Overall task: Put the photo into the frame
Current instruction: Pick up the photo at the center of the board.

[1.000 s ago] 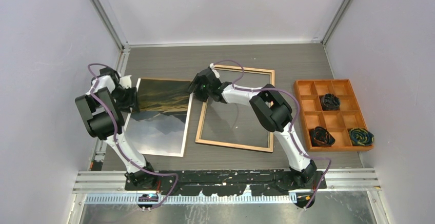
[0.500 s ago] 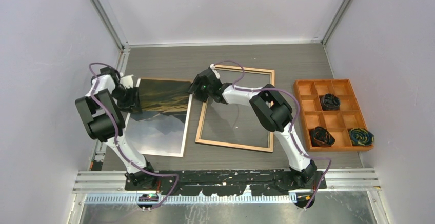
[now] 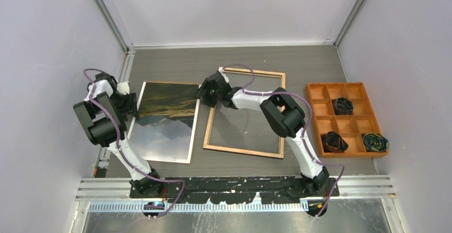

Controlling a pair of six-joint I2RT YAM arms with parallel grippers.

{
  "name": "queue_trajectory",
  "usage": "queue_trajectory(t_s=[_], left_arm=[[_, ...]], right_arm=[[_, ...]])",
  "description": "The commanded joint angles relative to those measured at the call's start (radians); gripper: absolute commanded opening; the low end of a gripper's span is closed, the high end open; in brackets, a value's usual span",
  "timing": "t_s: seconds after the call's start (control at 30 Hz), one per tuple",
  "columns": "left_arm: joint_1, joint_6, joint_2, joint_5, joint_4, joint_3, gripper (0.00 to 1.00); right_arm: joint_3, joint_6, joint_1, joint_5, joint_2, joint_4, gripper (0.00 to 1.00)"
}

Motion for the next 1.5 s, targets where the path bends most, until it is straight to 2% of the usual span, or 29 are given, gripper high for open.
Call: queue_trajectory(t_s=[0.0, 0.63, 1.03, 1.33, 1.47], left_arm=[[0.008, -0.006, 0.057, 0.028, 0.007, 0.020, 0.57], [0.008, -0.005, 0.037, 0.182, -0.076, 0.022, 0.47], [-0.023, -0.010, -0.036, 0.158, -0.057, -0.013, 0.41], [-0.046, -0.008, 0.003, 0.134, -0.029, -0.046, 0.36], [-0.047, -0.006, 0.002, 0.133, -0.030, -0.055, 0.34]], right_arm=[[-0.052, -0.030, 0.005, 0.016, -0.011, -0.144, 0.59], [-0.062, -0.025, 0.002, 0.004, -0.011, -0.138, 0.58], [-0.075, -0.020, 0.002, 0.006, -0.014, -0.126, 0.57], [-0.013, -0.093, 0.032, 0.044, -0.031, -0.202, 0.47], [0.012, -0.126, 0.047, 0.088, -0.036, -0.231, 0.47]])
